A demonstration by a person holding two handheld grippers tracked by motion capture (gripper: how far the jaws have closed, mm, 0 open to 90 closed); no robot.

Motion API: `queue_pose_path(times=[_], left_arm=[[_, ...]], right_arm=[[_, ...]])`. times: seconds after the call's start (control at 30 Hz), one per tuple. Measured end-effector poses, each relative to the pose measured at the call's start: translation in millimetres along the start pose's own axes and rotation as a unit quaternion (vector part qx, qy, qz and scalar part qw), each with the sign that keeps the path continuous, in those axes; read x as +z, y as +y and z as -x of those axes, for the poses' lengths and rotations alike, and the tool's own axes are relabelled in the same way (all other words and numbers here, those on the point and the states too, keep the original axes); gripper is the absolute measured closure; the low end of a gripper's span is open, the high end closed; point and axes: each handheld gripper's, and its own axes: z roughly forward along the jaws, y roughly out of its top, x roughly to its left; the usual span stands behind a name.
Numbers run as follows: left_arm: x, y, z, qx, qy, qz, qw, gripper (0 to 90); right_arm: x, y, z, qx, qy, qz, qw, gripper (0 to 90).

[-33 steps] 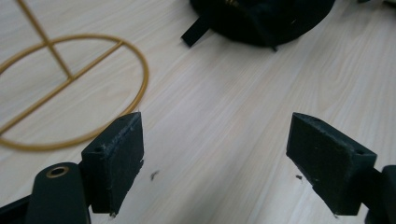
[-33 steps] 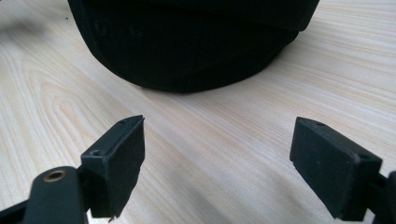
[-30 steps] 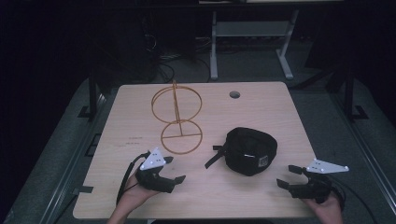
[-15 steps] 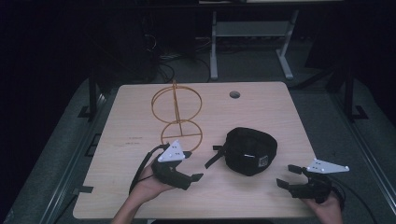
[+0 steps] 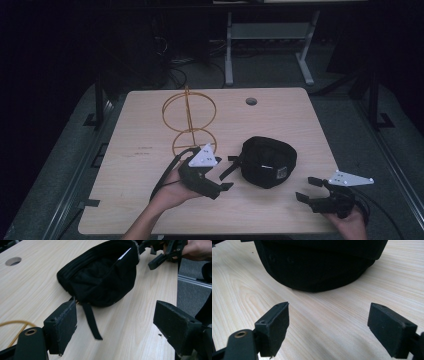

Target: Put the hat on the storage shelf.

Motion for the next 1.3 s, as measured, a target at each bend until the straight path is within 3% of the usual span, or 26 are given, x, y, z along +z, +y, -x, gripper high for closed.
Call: queue_pose_path(times=[0.37,0.53,0.8,1.07,1.13,1.3], left_arm=[[25.7,23.8,1.0,0.021,-0.023,-0.007,0.9995,19.8],[37.3,32.0,1.7,0.021,-0.03,-0.005,0.9993,20.0],[65.6,49.3,-1.5,0.037,-0.04,-0.028,0.9981,20.3],[82.4,59.6,-1.9,0.044,-0.049,-0.044,0.9968,23.7],[88.8,62.2,-4.9,0.053,-0.051,-0.059,0.9955,27.3],[95.4,59.5,-6.2,0.045,-0.055,-0.053,0.9961,33.4]], right_arm=[[0.5,0.0,-0.7,-0.003,0.001,0.0,1.0,17.1],[1.0,0.3,-1.2,-0.003,0.002,-0.002,1.0,17.1],[1.5,0.6,-1.2,-0.006,0.004,-0.003,1.0,17.2],[1.1,0.8,-1.9,-0.003,0.007,0.002,1.0,17.2],[0.9,0.9,-2.2,-0.004,0.008,0.003,1.0,17.2],[0.6,0.8,-2.4,-0.006,0.008,0.003,0.9999,17.2]])
